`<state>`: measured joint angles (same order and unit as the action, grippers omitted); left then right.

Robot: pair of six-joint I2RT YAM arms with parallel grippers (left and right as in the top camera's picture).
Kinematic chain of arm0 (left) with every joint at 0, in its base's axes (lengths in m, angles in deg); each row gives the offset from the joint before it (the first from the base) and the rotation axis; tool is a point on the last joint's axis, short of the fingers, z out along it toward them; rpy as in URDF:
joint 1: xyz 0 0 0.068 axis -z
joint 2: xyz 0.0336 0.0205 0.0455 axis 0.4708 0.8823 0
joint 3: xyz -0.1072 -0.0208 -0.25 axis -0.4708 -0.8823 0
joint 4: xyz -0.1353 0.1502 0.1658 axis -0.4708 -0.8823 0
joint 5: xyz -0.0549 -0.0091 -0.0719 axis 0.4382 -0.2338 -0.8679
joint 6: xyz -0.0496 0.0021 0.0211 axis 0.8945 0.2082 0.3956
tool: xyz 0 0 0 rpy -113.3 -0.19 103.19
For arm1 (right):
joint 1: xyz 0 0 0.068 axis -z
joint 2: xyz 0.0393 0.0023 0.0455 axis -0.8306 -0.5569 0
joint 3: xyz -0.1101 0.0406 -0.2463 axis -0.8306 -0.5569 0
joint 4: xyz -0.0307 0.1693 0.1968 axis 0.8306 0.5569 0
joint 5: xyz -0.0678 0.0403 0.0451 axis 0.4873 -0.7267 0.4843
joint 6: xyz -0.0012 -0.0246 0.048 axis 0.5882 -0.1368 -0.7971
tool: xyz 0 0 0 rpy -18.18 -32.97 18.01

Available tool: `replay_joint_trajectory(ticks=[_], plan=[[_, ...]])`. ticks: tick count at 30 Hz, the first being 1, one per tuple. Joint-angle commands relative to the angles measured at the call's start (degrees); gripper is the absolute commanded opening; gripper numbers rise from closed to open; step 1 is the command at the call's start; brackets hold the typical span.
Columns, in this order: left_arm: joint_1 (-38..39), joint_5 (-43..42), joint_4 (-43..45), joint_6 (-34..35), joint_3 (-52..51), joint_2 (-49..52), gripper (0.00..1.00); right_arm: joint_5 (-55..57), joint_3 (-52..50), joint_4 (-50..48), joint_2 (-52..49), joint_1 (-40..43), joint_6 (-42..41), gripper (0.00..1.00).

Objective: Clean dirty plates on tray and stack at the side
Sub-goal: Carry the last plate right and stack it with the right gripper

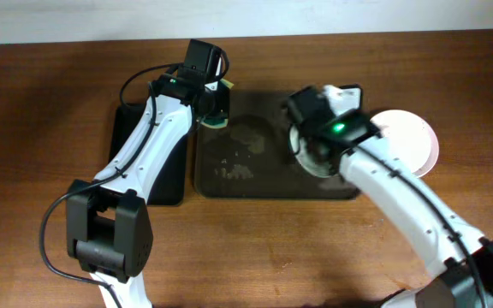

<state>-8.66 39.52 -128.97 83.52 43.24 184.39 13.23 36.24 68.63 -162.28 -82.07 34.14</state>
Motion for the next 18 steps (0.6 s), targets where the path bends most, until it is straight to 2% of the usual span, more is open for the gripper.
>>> replay_joint_trajectory(ticks=[1,2,4,12,17,18], plan=[[-0.46,-0.48,0.00,-0.92,1.14,-1.49,0.00,-26.29,0.09,-2.97,0.85,10.78,9.18,0.04],[-0.46,-0.46,-0.13,-0.92,1.14,-1.49,0.00,-34.12,0.09,-4.26,0.85,15.43,12.28,0.04],[-0.46,-0.48,-0.15,-0.92,1.14,-1.49,0.00,-40.83,0.09,-5.09,0.85,22.47,13.44,0.04],[-0.46,-0.46,-0.44,-0.92,1.14,-1.49,0.00,-42.93,-3.10,-6.67,-0.74,48.83,12.96,0.04],[-0.46,-0.46,-0.59,-0.94,1.14,-1.49,0.00,-42.99,-6.08,-12.04,-4.63,54.47,12.98,0.04],[-0.52,-0.44,-0.59,-0.94,1.14,-1.49,0.00,-43.04,-6.19,-13.09,-5.46,54.42,12.98,0.08]])
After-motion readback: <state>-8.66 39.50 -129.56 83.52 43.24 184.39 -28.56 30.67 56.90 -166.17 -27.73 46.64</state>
